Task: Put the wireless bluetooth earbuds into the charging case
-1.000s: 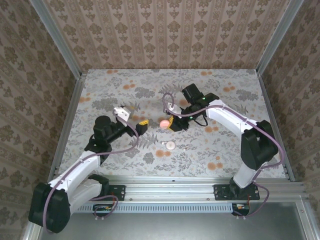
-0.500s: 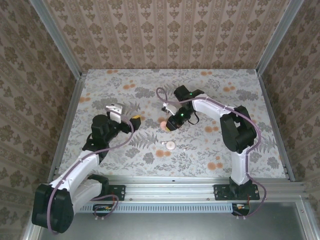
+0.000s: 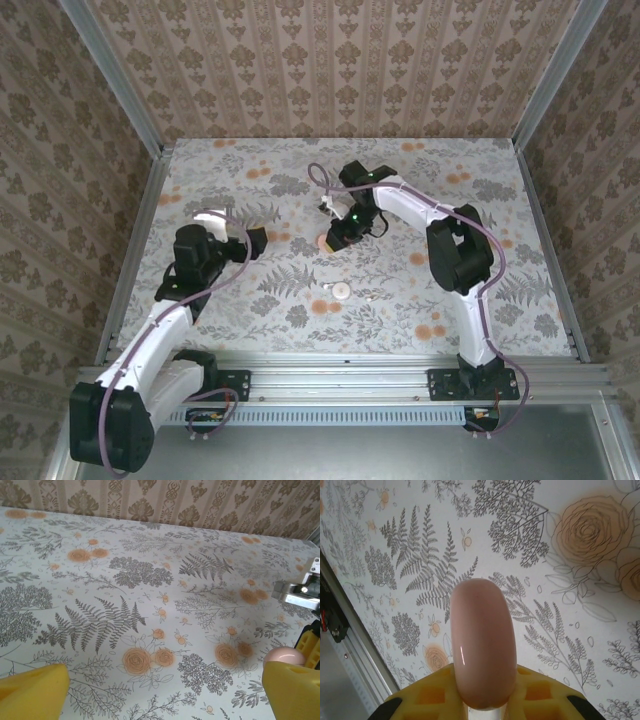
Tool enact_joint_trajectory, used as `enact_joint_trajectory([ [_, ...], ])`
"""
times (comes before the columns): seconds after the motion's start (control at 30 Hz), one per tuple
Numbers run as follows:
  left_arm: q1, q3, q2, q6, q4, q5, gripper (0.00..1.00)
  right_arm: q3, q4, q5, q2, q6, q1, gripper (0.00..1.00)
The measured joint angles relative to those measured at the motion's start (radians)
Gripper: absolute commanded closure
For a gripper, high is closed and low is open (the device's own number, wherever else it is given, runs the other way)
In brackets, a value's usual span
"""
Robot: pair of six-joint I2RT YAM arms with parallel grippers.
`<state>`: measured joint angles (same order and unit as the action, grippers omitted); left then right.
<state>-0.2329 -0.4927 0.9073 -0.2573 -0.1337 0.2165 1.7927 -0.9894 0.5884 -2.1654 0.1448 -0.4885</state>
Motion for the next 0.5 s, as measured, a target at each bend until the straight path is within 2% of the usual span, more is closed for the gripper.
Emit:
enact_joint_trajectory([
  [0.27, 0.013, 0.000, -0.005, -0.017, 0.041, 0.024, 0.00, 0.102, -0.096, -0.014, -0.085, -0.010, 0.000, 0.97],
  [0.5, 0.019, 0.000, -0.021, -0.027, 0.042, 0.035, 0.00, 0.122, -0.164, -0.016, -0.127, 0.008, 0.000, 0.96],
])
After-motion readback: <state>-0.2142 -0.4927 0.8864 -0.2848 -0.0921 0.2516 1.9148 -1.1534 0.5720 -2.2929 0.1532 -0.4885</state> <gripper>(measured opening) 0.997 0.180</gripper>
